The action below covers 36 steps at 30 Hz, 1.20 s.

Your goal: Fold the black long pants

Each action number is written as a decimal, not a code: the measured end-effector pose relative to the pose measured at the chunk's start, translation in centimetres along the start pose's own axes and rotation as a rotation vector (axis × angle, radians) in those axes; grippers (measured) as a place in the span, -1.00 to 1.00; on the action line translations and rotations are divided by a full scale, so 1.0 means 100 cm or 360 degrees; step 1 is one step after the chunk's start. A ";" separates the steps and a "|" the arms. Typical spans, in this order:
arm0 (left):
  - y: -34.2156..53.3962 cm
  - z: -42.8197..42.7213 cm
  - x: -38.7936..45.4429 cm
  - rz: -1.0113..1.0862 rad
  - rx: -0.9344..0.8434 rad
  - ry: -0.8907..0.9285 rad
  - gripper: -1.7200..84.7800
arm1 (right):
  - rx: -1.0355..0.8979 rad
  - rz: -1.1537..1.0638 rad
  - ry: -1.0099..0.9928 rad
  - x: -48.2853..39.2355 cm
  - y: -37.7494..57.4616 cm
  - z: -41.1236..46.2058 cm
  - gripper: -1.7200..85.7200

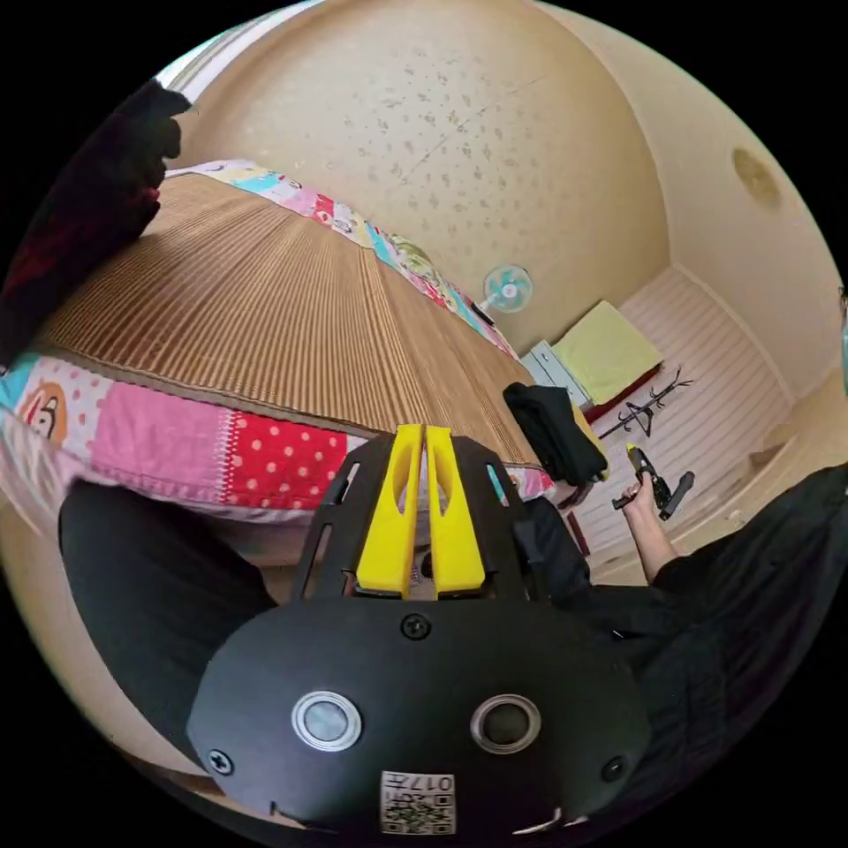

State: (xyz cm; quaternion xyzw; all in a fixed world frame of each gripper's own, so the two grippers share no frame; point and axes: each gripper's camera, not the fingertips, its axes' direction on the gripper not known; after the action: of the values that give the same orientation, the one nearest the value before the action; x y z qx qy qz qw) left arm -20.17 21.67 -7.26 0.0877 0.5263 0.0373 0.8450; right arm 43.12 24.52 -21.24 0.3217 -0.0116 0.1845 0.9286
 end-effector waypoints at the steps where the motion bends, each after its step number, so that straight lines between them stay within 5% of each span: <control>1: -0.004 0.010 -0.002 -0.0032 -0.0023 0.0117 -0.97 | -0.0049 0.0033 0.0035 0.006 -0.004 0.005 -0.86; 3: -0.018 0.044 -0.005 -0.0115 -0.0125 0.0430 -0.98 | -0.0208 0.0095 0.0122 0.027 -0.013 0.031 -0.79; 8: -0.027 0.072 0.004 -0.0184 -0.0160 0.0625 -0.92 | -0.0605 0.0229 0.0136 0.043 -0.007 0.099 -0.73; 11: -0.027 0.071 0.003 -0.0212 -0.0150 0.0696 -0.90 | -0.0560 0.0255 0.0040 0.020 -0.019 0.107 -0.82; 16: -0.035 0.057 -0.003 -0.0177 -0.0182 0.0632 -0.95 | -0.0337 -0.0060 -0.0795 -0.075 -0.075 0.117 -0.87; 19: -0.042 0.049 -0.002 -0.0125 -0.0189 0.0579 -0.98 | -0.0380 -0.0535 -0.1173 -0.190 -0.087 0.133 -0.88; 24: -0.047 0.036 -0.004 -0.0149 -0.0061 0.0538 -0.98 | -0.0909 -0.1076 -0.1765 -0.373 -0.010 0.168 -0.91; 27: -0.045 0.029 -0.008 -0.0188 -0.0016 0.0514 -0.98 | -0.1153 -0.1342 -0.1840 -0.429 0.067 0.162 -0.92; 32: -0.044 0.019 -0.014 -0.0222 -0.0037 0.0390 -0.98 | -0.1245 -0.0911 -0.2052 -0.392 0.093 0.163 -0.90; 36: -0.050 0.027 -0.018 -0.0222 -0.0136 0.0232 -0.98 | -0.1069 -0.0618 -0.1804 -0.286 0.053 0.158 -0.88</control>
State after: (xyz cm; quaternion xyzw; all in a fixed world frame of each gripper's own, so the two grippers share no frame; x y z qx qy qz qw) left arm -18.67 16.22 -5.44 0.0119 0.5891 0.0072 0.8080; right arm 16.13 9.31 -9.60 0.0593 -0.4943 -0.1958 0.8449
